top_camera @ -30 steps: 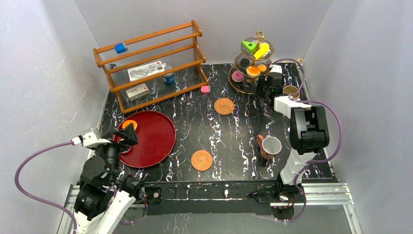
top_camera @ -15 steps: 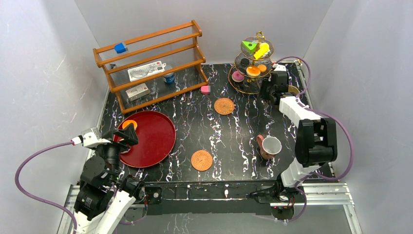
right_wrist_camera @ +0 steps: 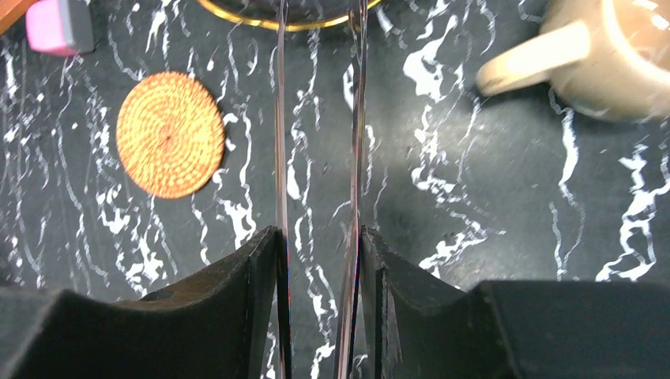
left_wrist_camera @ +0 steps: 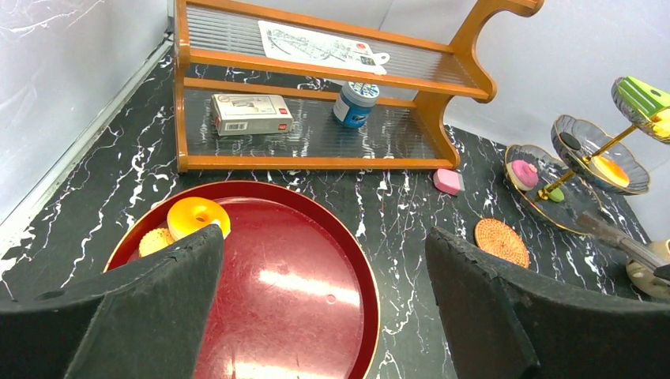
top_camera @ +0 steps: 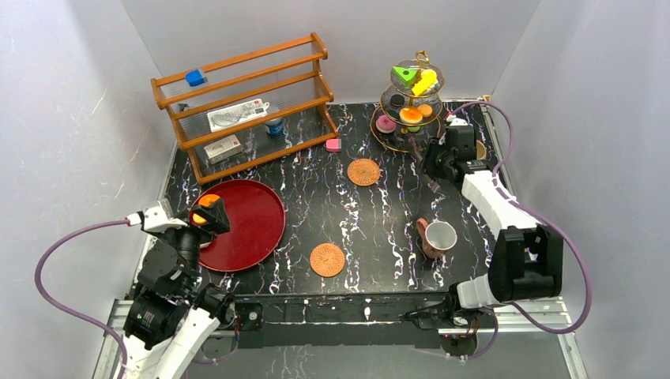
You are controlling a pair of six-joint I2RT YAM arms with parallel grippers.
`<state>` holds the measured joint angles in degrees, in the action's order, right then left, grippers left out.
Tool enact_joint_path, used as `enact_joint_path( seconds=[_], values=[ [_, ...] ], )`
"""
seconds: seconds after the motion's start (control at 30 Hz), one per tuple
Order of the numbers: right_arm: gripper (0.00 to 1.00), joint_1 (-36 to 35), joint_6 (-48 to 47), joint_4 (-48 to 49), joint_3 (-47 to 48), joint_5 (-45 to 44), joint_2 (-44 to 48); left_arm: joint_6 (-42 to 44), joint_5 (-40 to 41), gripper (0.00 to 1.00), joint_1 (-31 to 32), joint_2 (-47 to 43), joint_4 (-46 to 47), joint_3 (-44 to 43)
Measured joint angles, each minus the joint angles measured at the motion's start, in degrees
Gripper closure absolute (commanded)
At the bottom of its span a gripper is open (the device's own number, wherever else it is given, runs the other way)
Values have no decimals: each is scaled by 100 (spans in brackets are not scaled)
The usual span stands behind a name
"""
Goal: Serve the afternoon tea
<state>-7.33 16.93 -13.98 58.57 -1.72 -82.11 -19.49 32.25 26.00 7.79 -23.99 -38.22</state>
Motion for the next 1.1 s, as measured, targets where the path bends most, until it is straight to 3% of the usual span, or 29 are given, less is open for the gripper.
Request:
enact_joint_path(
  seconds=[0.33,0.67,0.9,1.1],
  values=[
    [52,-514,295,-254,-551,651,566,13,-66,4,0,146,4,4],
    [53,-1626,911,-9,-859,898,892,48,-138,4,0,247,39,4],
    [53,-2695,1357,396,-684,914,721,92,-109,4,0,223,42,4],
    [53,-3615,1624,820,-166,809,7,107,-111,4,0,164,61,4]
  ],
)
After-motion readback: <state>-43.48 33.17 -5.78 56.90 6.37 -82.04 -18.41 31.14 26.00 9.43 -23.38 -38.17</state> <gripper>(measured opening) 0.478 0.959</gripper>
